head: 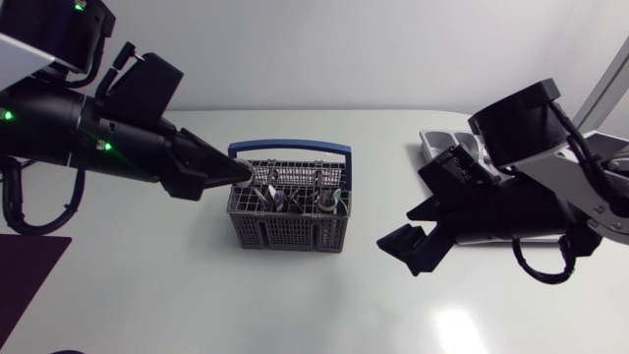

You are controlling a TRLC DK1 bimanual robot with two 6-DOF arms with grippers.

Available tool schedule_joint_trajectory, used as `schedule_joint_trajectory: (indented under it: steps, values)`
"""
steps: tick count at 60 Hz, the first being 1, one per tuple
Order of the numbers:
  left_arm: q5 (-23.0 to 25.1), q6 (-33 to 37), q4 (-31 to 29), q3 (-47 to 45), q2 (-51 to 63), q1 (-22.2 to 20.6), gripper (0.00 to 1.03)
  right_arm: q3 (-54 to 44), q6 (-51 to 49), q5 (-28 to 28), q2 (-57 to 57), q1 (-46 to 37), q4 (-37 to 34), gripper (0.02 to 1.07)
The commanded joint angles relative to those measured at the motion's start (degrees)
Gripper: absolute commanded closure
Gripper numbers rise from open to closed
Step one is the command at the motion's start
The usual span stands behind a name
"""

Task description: Unload the cutlery basket into the drawer organizer.

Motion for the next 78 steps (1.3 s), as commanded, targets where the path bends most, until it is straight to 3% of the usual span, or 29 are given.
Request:
schedule_joint_trajectory:
  steps: [1,10,18,29,45,64,78]
  values:
    - [0.62,-0.09,0.39,-0.86,-0.28,-2.83,0.99,-0.89,-3.72,0.06,-1.59,1.23,-0.89,0.07]
    - [0.62,-0.53,1.36,-1.56,0.51,-6.25,0.99,-0.63,-6.26,-0.73,-2.73,2.64,-2.47,0.07]
    - [1.05,-0.45,2.32,-2.71,1.83,-9.24,0.99,-0.63,-7.14,-5.3,-4.93,4.66,-2.47,0.07]
    - [4.92,0.08,2.59,-3.58,3.5,-10.82,1.0,-0.71,-8.72,-12.77,-4.93,7.03,-1.5,0.07]
    - [9.93,0.26,2.59,-3.67,4.29,-12.76,0.99,-1.86,-11.1,-14.36,-3.87,11.52,2.36,0.08]
    - [12.22,0.26,2.5,-2.88,6.31,-15.22,0.99,-2.56,-14.61,-17.17,-2.64,12.83,5.18,0.23]
    - [13.62,0.17,2.5,-2.62,6.31,-15.83,0.99,-3.35,-16.02,-17.26,-0.71,14.24,8.08,0.53]
